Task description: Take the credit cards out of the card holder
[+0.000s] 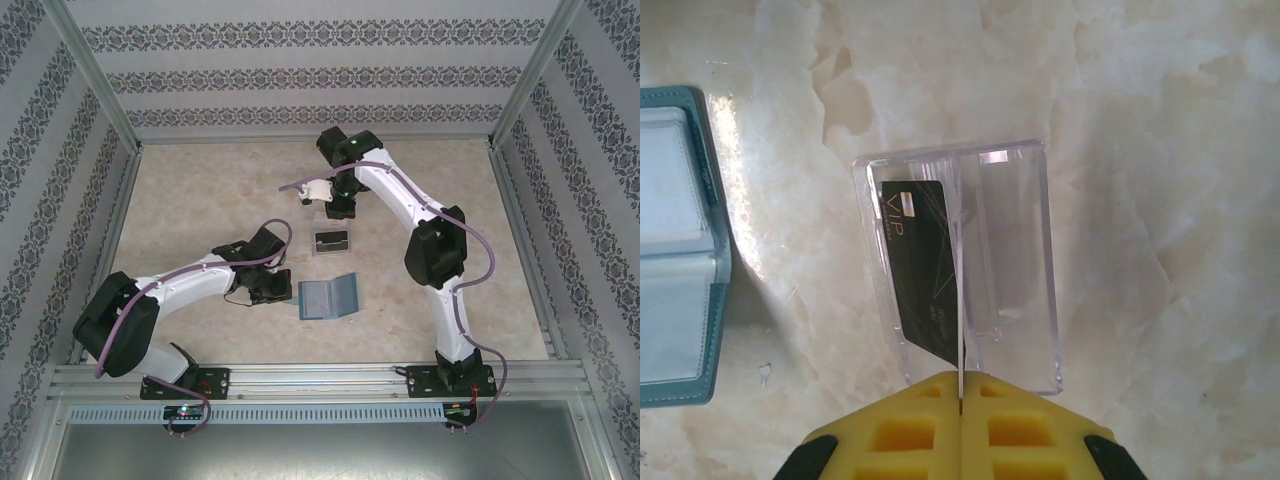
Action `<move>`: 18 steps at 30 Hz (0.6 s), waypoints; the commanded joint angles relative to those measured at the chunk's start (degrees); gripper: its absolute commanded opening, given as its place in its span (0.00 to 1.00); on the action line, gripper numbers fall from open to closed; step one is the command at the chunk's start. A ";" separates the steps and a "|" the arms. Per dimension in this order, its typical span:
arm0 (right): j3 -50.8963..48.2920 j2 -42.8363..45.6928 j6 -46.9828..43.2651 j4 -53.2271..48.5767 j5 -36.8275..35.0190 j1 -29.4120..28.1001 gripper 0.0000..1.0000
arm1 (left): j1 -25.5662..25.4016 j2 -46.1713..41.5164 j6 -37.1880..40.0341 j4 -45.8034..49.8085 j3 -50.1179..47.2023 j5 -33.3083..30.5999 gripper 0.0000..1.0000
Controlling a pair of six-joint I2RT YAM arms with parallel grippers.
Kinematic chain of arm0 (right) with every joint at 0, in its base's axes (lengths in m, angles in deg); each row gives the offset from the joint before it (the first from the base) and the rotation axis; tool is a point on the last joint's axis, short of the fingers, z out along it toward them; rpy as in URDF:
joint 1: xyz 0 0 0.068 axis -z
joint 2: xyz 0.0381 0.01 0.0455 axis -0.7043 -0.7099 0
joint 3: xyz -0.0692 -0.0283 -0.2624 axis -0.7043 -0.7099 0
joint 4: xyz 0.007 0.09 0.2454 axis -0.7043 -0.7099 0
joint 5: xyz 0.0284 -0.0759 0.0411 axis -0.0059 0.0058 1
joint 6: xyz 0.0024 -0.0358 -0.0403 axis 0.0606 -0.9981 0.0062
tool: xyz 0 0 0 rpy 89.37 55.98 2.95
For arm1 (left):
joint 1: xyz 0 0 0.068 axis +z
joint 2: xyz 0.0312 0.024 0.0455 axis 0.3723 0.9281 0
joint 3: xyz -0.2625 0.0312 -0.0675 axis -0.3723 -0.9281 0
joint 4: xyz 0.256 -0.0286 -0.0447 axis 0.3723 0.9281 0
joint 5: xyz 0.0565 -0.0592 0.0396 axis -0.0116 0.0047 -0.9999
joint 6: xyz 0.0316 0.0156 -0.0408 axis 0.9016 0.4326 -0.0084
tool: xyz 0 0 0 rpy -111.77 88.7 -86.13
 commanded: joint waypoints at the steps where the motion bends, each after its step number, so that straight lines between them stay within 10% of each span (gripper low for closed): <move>1: 3.20 -2.59 -2.64 -3.05 -0.85 0.31 0.00 | 1.11 -0.23 -0.51 1.57 0.61 -0.74 0.00; 18: 7.18 -8.29 -3.63 -7.30 -1.41 0.40 0.00 | 2.25 0.48 -0.46 1.71 0.77 -0.91 0.00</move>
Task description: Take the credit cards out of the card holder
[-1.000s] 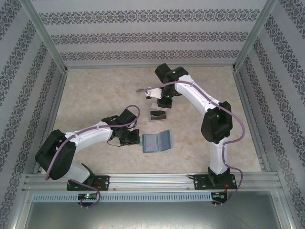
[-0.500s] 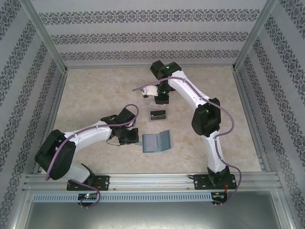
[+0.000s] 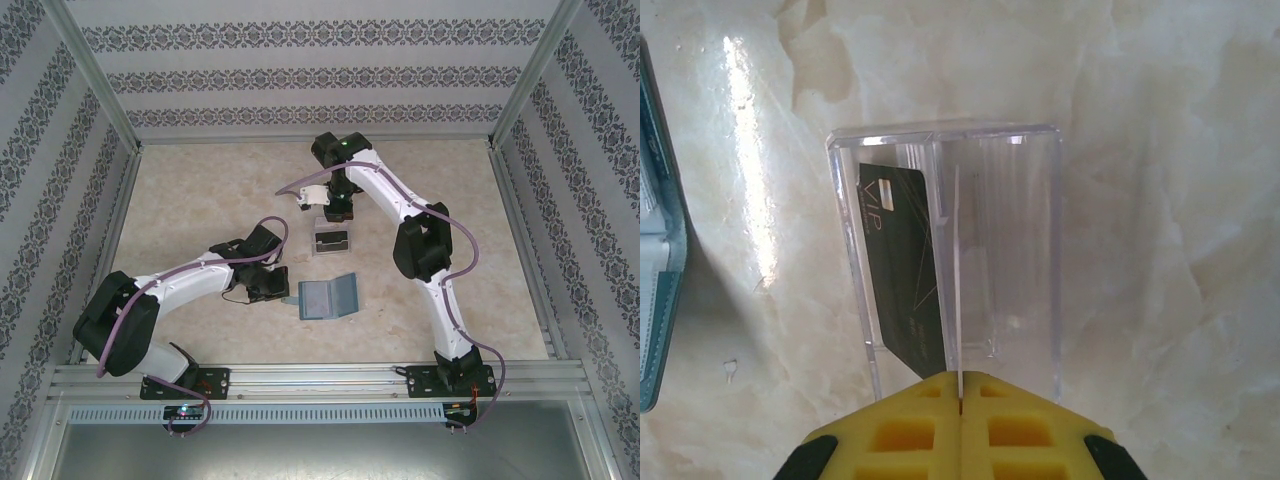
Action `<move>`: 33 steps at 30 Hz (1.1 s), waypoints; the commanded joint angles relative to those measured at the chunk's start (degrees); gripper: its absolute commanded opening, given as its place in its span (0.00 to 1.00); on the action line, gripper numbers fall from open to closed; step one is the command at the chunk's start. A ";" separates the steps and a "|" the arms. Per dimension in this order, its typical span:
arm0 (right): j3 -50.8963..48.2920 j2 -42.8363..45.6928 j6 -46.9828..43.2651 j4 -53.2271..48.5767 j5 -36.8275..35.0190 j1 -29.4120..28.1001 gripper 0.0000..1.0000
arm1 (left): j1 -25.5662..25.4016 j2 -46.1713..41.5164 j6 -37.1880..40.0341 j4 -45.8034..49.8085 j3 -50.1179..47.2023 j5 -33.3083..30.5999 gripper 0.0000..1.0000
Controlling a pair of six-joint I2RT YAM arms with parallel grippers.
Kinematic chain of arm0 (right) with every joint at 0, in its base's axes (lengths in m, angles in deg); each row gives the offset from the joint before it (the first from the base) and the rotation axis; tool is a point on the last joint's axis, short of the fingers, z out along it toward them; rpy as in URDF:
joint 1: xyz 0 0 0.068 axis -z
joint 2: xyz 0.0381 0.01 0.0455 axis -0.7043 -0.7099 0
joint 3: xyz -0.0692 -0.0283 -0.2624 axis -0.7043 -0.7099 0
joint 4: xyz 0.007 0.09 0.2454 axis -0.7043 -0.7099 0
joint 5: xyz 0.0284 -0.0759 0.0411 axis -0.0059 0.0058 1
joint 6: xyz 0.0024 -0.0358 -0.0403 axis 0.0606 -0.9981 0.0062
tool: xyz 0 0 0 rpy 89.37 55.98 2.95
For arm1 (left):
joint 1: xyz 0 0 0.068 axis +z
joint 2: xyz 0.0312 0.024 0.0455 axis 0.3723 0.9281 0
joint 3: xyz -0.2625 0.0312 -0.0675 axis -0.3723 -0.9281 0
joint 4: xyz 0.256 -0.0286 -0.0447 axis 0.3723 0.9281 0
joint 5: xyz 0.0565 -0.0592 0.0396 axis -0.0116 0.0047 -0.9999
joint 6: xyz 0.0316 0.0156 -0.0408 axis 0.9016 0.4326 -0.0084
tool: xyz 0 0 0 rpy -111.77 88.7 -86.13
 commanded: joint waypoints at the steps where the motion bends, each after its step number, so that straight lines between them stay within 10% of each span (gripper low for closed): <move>1: 1.15 -1.05 -0.89 -3.67 0.98 0.40 0.00 | 0.69 0.30 -0.51 1.45 0.58 -0.75 0.00; 33: 3.74 -2.69 0.43 -5.64 -0.11 0.22 0.15 | 1.02 1.27 -0.99 -0.12 0.57 -0.12 0.00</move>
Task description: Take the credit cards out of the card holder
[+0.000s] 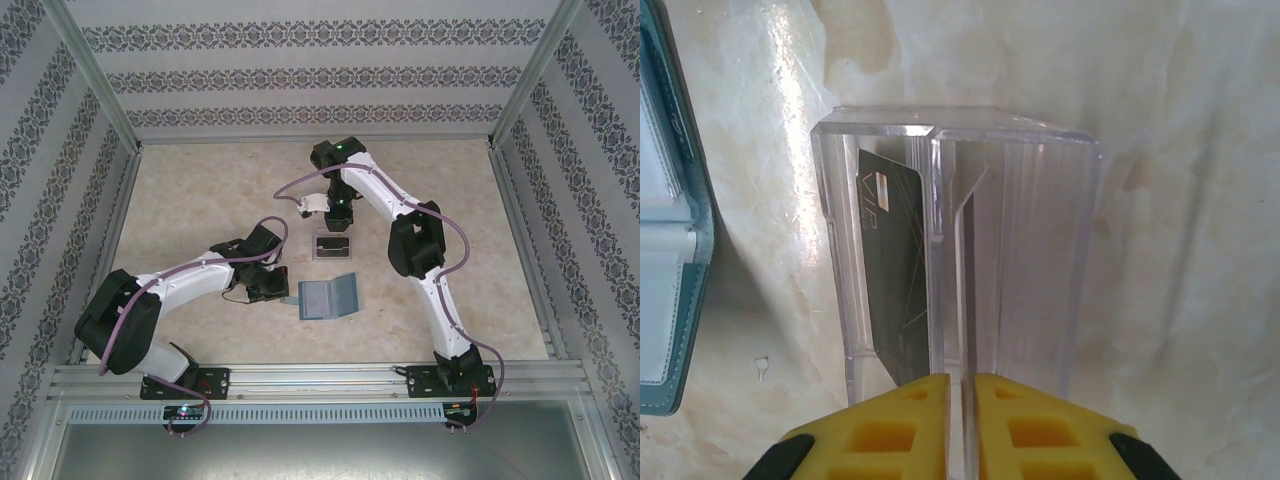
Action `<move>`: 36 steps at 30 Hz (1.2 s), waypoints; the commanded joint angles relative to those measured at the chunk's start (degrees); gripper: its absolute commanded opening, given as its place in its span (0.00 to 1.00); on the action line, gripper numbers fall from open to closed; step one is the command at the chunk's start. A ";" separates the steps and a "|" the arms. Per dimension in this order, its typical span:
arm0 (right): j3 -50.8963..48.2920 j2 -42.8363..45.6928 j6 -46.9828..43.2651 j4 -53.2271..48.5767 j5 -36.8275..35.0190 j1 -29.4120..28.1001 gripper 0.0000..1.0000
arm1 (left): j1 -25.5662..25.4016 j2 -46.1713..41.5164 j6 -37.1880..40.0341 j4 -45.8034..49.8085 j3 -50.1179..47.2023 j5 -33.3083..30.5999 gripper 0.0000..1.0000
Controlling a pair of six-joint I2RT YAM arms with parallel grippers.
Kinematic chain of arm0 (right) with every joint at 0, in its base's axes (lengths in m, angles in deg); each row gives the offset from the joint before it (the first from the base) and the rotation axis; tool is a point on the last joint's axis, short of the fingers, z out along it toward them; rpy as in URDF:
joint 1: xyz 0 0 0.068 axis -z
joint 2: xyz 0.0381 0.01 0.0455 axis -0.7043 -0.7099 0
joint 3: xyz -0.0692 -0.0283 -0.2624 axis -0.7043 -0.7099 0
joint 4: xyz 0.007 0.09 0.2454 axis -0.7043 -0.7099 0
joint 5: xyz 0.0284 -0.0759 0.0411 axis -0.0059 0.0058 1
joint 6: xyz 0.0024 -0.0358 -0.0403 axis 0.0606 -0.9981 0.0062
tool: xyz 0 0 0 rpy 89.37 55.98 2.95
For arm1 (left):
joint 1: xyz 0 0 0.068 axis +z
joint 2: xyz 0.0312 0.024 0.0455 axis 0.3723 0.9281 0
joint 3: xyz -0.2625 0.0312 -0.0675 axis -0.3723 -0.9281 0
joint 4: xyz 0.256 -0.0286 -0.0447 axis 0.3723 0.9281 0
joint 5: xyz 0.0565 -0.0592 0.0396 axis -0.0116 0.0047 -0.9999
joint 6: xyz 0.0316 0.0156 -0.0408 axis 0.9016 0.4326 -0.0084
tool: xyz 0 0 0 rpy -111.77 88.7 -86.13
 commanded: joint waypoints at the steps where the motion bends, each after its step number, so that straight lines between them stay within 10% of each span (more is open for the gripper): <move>1: 2.08 1.61 0.07 -1.40 -0.64 0.22 0.15 | 0.67 0.72 -0.80 -0.09 0.55 -0.13 0.00; 36: -3.15 3.23 2.67 9.60 -8.19 0.16 0.23 | 0.67 1.06 -1.09 -0.18 1.75 0.42 0.00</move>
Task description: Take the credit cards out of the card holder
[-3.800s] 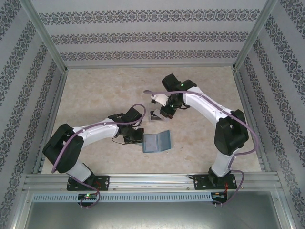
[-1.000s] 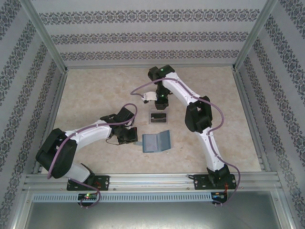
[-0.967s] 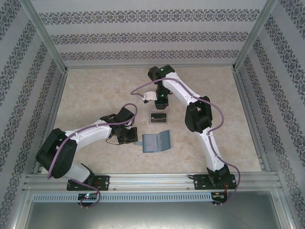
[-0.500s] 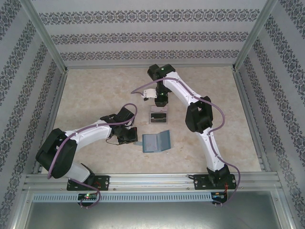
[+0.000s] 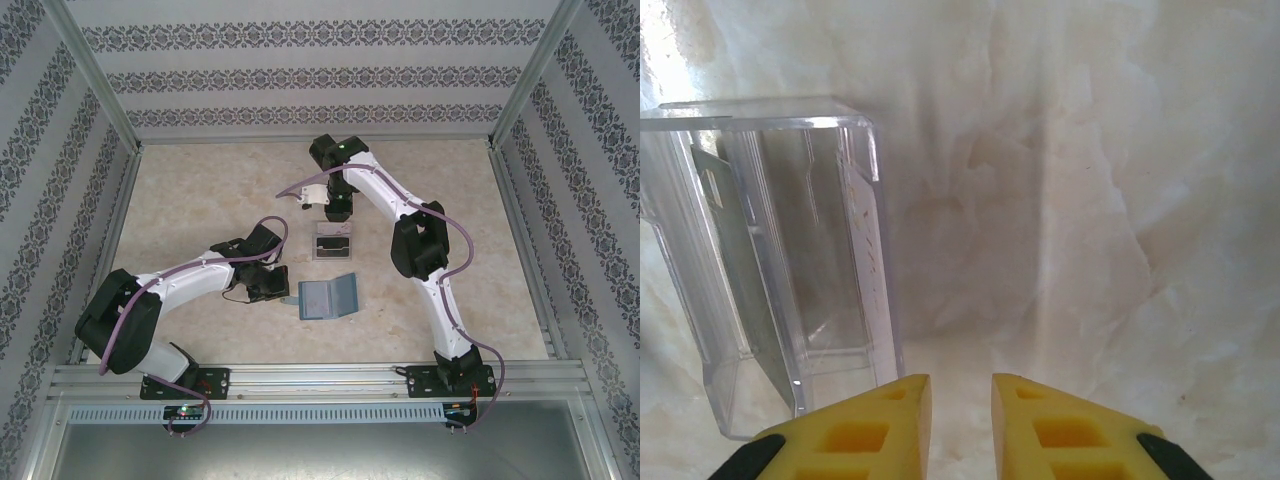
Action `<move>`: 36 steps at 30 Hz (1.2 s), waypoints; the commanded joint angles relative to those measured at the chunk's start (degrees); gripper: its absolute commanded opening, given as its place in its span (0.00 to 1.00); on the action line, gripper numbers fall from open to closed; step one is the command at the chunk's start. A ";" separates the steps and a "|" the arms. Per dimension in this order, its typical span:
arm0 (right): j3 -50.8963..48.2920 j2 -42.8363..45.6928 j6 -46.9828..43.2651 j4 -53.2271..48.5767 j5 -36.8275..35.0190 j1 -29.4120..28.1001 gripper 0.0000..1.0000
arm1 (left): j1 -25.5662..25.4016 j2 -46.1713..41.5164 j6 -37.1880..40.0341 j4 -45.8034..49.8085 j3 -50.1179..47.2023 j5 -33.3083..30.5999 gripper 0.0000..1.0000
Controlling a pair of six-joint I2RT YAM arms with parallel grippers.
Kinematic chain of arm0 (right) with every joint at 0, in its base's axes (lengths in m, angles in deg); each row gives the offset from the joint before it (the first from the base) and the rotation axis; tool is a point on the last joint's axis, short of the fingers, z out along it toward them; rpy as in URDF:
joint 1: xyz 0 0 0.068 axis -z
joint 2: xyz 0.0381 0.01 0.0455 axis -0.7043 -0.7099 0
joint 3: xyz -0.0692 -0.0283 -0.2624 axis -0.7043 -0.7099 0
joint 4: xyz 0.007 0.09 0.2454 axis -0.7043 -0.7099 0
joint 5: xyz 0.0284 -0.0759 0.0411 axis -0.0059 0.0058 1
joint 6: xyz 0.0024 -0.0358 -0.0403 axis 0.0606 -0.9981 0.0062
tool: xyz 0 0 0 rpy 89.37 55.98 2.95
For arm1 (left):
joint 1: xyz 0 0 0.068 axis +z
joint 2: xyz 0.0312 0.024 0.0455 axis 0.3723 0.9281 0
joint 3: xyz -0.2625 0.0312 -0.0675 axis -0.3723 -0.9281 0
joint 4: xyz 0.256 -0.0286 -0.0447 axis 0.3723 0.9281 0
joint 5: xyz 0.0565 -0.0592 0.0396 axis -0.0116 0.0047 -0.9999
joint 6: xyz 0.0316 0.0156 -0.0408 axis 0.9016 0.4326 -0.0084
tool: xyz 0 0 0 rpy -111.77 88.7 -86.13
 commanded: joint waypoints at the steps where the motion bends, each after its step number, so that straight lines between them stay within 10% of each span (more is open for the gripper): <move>1: -0.51 0.78 0.59 0.32 -0.90 0.16 0.23 | 0.62 0.90 -0.71 -0.12 1.43 0.13 0.00; 36: -13.44 13.70 14.71 12.91 4.77 0.53 0.24 | 0.67 2.25 0.15 -1.23 2.69 0.77 0.00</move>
